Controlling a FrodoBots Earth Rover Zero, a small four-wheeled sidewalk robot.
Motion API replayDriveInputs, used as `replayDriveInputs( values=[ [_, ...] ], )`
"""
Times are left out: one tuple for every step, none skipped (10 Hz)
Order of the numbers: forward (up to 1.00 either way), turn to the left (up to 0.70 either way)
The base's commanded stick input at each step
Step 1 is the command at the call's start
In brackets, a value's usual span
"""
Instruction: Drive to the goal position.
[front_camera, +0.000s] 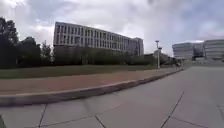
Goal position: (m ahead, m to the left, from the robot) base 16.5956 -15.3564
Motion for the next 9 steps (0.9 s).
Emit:
replayDriveInputs(
  values=[
    [0.7,-0.35],
    [0.7,-0.35],
    [0.7,-0.35],
    [0.7,-0.35],
    [0.7,-0.35],
    [0.7,-0.35],
    [0.7,-0.35],
    [0.7,-0.35],
    [0.7,-0.35]
  ],
)
